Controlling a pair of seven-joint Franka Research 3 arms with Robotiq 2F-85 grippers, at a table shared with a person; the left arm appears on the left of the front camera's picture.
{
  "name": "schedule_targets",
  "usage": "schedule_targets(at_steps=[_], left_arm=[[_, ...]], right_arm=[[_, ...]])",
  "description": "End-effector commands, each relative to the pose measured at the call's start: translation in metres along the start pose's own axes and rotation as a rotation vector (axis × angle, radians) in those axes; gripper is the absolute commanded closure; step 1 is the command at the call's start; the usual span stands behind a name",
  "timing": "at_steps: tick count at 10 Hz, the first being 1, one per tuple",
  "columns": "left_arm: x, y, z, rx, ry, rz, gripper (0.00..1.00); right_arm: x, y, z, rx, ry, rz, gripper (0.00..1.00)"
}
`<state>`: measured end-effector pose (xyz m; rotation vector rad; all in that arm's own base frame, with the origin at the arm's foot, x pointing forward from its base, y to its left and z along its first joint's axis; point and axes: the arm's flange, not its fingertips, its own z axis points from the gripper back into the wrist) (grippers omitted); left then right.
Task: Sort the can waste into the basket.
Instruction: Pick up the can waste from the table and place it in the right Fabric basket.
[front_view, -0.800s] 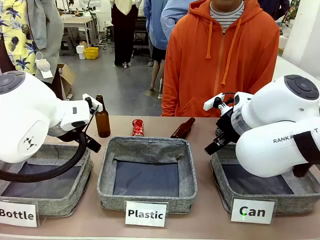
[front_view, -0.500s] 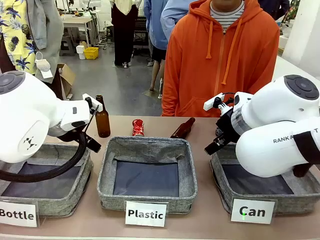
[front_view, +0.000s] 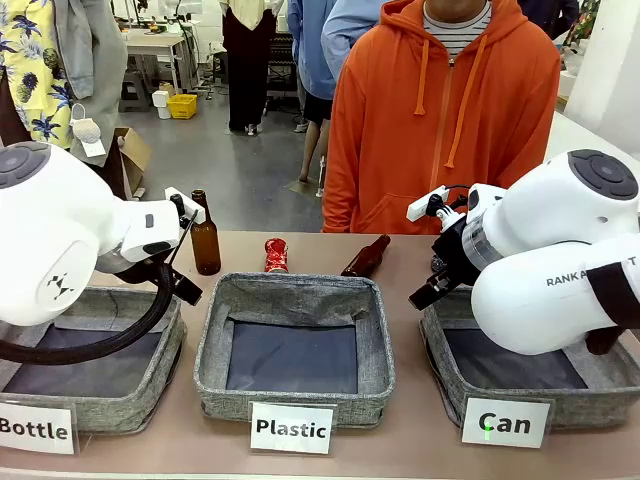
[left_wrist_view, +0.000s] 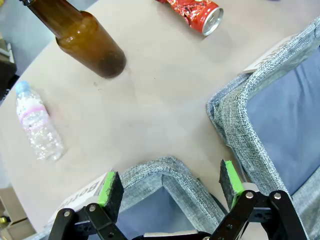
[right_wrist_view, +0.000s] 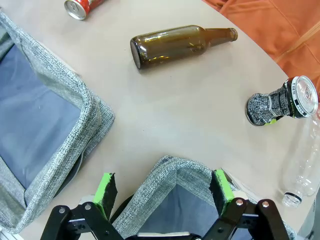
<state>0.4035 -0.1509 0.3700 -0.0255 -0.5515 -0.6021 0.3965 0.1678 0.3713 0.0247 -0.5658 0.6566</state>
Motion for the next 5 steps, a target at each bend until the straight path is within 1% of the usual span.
schedule_targets(at_steps=[1,5], left_arm=[[0.0,-0.0001,0.0,0.0,0.0,-0.001,0.0],[0.0,-0.0001,0.0,0.0,0.0,-0.001,0.0]], right_arm=[[0.0,-0.0001,0.0,0.0,0.0,0.0,0.0],[0.0,-0.0001,0.0,0.0,0.0,0.0,0.0]])
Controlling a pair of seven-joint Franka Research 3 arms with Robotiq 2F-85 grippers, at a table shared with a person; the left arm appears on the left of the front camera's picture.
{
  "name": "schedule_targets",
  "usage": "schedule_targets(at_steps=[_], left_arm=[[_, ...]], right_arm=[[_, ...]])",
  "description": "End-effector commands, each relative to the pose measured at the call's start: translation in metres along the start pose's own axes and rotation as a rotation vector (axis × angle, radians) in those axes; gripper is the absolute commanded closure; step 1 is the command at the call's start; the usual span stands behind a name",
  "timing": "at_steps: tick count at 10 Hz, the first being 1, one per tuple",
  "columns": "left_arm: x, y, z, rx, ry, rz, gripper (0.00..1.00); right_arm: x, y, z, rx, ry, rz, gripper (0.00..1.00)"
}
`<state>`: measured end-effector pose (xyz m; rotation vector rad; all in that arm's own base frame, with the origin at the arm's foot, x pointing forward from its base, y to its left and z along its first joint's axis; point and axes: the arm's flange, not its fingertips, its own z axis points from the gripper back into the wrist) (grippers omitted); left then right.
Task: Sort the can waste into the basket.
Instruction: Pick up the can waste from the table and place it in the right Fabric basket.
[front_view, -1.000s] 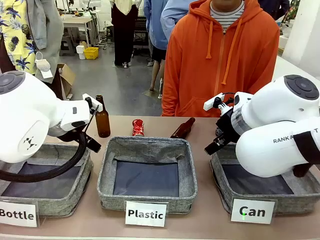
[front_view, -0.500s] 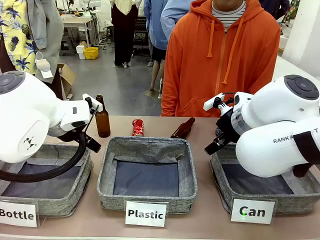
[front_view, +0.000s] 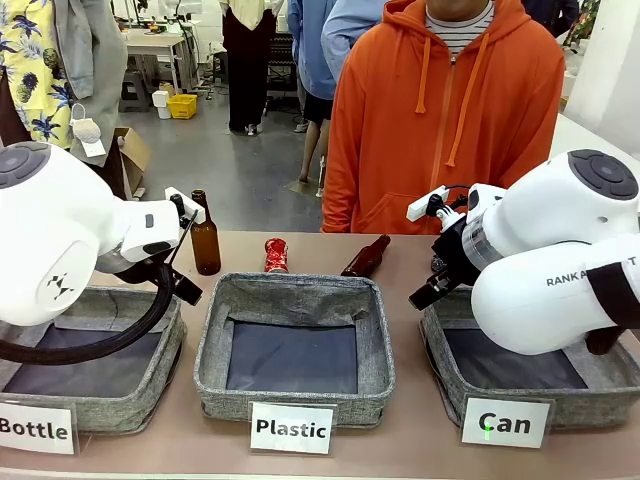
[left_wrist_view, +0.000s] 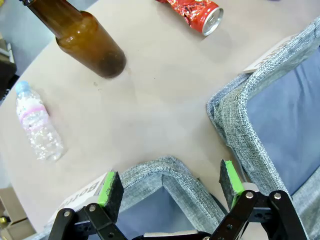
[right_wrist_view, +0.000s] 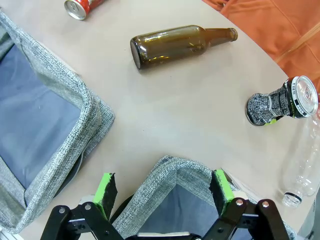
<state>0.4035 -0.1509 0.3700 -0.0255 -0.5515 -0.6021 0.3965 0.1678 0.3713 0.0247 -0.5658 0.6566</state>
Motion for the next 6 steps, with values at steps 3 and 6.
schedule_targets(at_steps=[3,6], left_arm=[[0.0,0.0,0.0,0.0,0.0,0.0,0.0],[0.042,-0.029,0.112,-0.151,-0.055,0.19,0.0]], right_arm=[[0.0,0.0,0.0,0.0,0.0,0.0,0.0],[0.021,-0.004,0.093,0.033,-0.024,-0.209,0.0]])
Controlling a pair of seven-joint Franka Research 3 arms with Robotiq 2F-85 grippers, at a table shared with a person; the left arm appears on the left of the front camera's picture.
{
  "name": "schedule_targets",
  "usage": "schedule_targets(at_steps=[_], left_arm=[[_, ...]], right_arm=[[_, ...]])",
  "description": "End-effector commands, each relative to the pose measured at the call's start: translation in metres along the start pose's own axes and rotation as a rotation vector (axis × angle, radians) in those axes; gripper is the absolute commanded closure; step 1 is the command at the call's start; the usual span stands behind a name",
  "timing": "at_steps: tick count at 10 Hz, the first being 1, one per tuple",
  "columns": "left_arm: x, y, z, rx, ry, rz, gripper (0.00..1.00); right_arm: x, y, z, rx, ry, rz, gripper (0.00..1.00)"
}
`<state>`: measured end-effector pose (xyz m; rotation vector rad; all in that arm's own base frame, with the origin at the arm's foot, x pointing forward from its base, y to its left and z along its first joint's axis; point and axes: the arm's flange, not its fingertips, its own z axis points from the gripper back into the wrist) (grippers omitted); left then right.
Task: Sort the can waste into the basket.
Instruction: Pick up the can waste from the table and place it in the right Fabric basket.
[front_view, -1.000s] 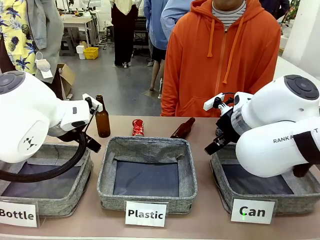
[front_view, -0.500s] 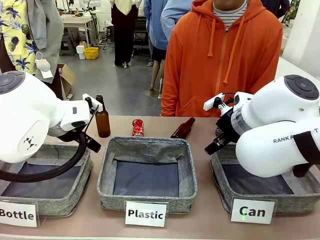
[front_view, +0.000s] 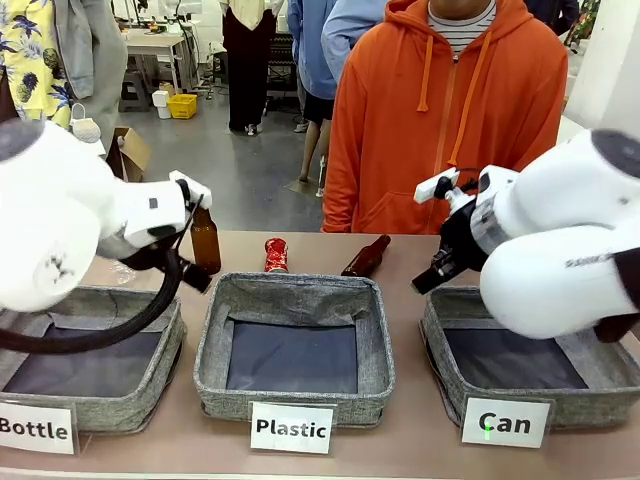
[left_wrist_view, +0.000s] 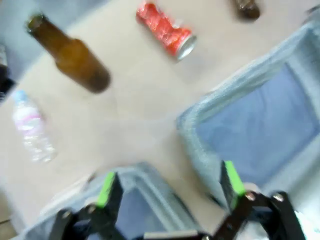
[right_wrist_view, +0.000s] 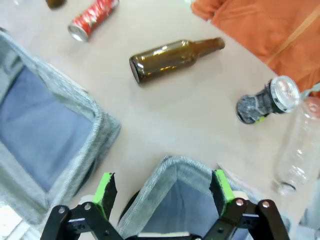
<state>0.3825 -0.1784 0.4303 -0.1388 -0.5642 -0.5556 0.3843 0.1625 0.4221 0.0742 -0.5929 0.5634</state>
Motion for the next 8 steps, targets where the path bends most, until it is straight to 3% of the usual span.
schedule_targets(at_steps=[1,2,3,4,6,8], left_arm=[[0.013,-0.017,0.094,-0.134,-0.05,0.151,0.0],[0.002,-0.017,0.122,-0.211,-0.064,0.141,0.0],[-0.017,-0.003,0.152,-0.314,-0.073,0.121,0.0],[-0.038,0.023,0.171,-0.347,-0.079,0.145,0.0],[-0.095,0.097,0.189,-0.447,-0.138,0.327,0.0],[-0.17,0.172,0.18,-0.559,-0.203,0.58,0.0]], right_arm=[[0.008,0.001,0.072,0.097,0.007,-0.209,0.0],[0.0,-0.006,0.094,0.179,0.045,-0.274,0.0],[-0.014,-0.024,0.118,0.343,0.053,-0.326,0.0],[-0.029,-0.048,0.138,0.462,0.016,-0.389,0.0],[-0.073,-0.111,0.165,0.646,-0.07,-0.55,0.0],[-0.125,-0.17,0.176,0.771,-0.214,-0.71,0.0]])
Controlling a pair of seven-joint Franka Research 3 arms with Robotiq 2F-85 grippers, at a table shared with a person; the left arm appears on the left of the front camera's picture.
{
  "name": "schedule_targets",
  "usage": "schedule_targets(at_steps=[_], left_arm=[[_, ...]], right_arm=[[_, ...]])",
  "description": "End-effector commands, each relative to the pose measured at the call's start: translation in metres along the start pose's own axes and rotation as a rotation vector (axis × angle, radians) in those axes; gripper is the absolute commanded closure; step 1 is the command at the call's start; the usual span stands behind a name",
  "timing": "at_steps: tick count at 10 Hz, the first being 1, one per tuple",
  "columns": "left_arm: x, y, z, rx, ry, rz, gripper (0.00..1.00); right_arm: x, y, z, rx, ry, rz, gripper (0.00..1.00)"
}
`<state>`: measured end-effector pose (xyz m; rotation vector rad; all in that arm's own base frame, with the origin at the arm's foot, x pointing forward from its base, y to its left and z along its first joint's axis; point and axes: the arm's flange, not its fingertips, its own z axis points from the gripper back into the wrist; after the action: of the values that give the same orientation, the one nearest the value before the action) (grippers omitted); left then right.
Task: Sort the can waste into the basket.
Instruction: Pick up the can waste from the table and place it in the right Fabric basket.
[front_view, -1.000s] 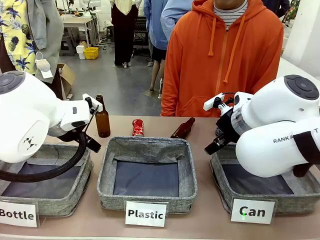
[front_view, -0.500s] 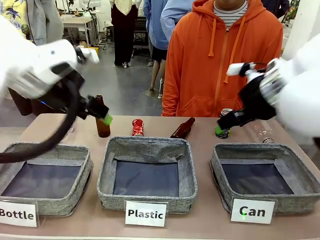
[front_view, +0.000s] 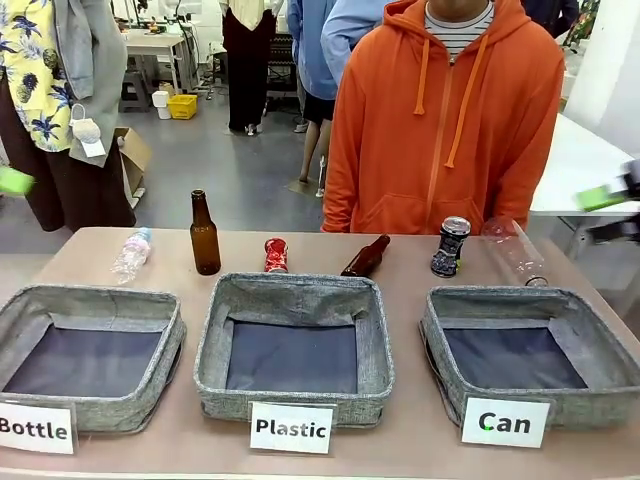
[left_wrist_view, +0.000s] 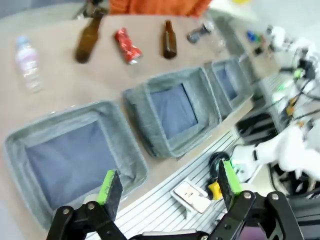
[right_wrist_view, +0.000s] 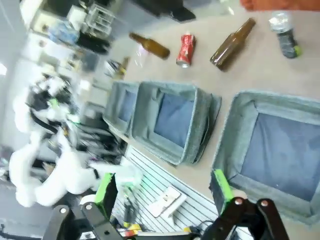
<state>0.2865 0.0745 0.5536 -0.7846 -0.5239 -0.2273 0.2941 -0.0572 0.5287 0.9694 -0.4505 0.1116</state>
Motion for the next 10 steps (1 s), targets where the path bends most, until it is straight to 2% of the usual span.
schedule_targets(at_steps=[1,3,5,6,7,10], left_arm=[[-0.062,0.085,-0.004,-0.105,-0.123,0.235,0.0],[-0.112,0.14,0.011,-0.181,-0.277,0.416,0.0],[-0.139,0.163,0.012,-0.181,-0.383,0.536,0.0],[-0.137,0.153,-0.007,-0.14,-0.421,0.641,0.0],[-0.109,0.193,0.069,-0.153,-0.333,0.535,0.0],[-0.109,0.193,0.069,-0.153,-0.333,0.535,0.0]], right_arm=[[-0.001,-0.05,0.032,0.111,-0.128,-0.104,0.0],[-0.009,-0.095,0.064,0.188,-0.252,-0.226,0.0],[-0.019,-0.121,0.078,0.151,-0.346,-0.358,0.0],[-0.024,-0.133,0.082,0.082,-0.407,-0.452,0.0],[-0.025,-0.121,0.082,0.153,-0.316,-0.345,0.0],[-0.025,-0.121,0.082,0.153,-0.316,-0.345,0.0]])
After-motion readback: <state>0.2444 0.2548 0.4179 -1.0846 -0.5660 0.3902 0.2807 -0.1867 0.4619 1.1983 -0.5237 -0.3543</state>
